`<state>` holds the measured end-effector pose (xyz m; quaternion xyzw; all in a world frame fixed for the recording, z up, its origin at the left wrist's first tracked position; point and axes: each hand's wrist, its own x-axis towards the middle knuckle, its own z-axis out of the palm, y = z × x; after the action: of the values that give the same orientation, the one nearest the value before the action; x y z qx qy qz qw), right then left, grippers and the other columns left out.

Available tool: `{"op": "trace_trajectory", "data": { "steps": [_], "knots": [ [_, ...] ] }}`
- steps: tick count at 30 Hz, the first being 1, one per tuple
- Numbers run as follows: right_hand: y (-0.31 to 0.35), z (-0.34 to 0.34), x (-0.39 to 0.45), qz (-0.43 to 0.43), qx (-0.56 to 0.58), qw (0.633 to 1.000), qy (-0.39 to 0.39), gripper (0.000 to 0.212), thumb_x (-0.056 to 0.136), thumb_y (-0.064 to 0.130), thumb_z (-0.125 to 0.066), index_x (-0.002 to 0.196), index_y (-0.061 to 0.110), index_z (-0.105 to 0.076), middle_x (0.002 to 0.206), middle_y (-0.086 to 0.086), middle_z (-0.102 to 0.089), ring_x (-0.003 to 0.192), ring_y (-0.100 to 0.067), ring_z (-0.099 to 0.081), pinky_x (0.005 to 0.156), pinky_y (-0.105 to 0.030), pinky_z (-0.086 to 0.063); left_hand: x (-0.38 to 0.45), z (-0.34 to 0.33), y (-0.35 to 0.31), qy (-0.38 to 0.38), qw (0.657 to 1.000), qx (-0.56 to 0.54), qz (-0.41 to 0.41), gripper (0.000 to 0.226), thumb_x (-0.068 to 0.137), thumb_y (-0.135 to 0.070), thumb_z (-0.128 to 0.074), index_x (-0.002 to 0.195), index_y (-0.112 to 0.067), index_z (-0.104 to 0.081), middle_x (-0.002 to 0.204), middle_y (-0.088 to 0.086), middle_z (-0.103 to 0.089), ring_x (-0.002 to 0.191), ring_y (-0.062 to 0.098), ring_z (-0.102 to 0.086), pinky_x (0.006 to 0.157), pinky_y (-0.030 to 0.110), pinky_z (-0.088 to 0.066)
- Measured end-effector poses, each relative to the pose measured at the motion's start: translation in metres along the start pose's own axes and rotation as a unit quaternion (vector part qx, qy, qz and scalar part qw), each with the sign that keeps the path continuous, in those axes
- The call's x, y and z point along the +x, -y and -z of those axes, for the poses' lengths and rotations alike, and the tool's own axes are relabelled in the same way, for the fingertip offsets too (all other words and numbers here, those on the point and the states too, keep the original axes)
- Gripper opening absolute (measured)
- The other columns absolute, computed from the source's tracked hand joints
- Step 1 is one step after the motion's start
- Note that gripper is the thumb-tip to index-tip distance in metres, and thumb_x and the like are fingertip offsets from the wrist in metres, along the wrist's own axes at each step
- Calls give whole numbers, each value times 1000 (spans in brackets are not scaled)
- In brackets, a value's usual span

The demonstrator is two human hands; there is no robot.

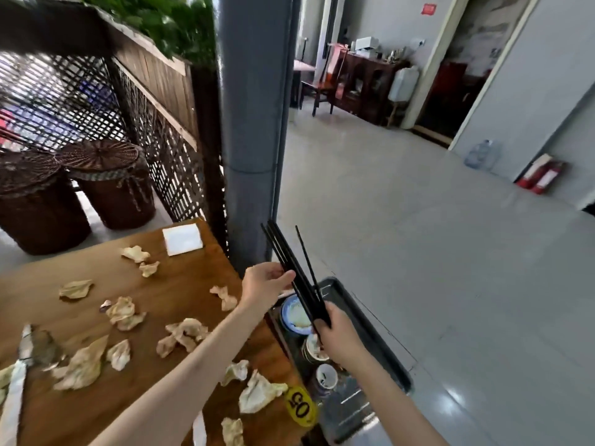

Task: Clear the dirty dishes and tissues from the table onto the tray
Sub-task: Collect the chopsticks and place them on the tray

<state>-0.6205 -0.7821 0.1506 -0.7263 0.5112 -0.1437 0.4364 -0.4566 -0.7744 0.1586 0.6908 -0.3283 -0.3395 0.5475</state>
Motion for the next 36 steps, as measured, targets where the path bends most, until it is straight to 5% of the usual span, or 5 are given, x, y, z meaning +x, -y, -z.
{"op": "trace_trajectory", "data": {
  "steps": [7, 18, 26, 32, 36],
  "knots": [
    [-64, 77, 78, 30, -38, 998, 44, 21, 92, 8, -46, 104, 23, -55, 78, 21, -54, 66, 10, -49, 52, -3, -37, 52, -98, 11, -49, 998, -24, 40, 19, 76, -20, -78, 67, -31, -66, 66, -8, -71, 59, 6, -67, 50, 16, -48],
    [-154, 111, 167, 6, -26, 992, 120, 18, 93, 8, -45, 93, 25, -51, 73, 9, -56, 63, -9, -53, 57, -23, -40, 111, -194, 73, -97, 990, -41, 94, 44, 72, -20, -81, 58, -58, -64, 61, -29, -64, 60, -8, -64, 63, 21, -49],
    [-231, 76, 204, -23, 4, 994, 104, 20, 92, 6, -45, 89, 24, -54, 84, -5, -65, 72, -17, -58, 65, -33, -47, 146, -229, 149, -44, 992, -42, 112, 9, 77, -11, -77, 83, -13, -70, 78, 0, -72, 77, 18, -69, 77, 31, -55],
    [-286, 48, 238, -30, 12, 994, 108, 19, 91, 10, -46, 83, 26, -53, 74, 6, -61, 59, -2, -52, 49, -14, -39, 165, -249, 205, -41, 990, -51, 128, 17, 81, -8, -72, 74, -23, -67, 65, -13, -71, 63, 5, -68, 67, 18, -56],
    [-319, 32, 251, -61, 22, 988, 144, 14, 93, 11, -44, 95, 20, -55, 72, 4, -57, 59, -9, -50, 52, -23, -39, 171, -265, 241, -42, 984, -50, 163, 14, 79, -9, -74, 91, -15, -70, 82, -5, -74, 76, 12, -71, 76, 30, -57]
  ]
}}
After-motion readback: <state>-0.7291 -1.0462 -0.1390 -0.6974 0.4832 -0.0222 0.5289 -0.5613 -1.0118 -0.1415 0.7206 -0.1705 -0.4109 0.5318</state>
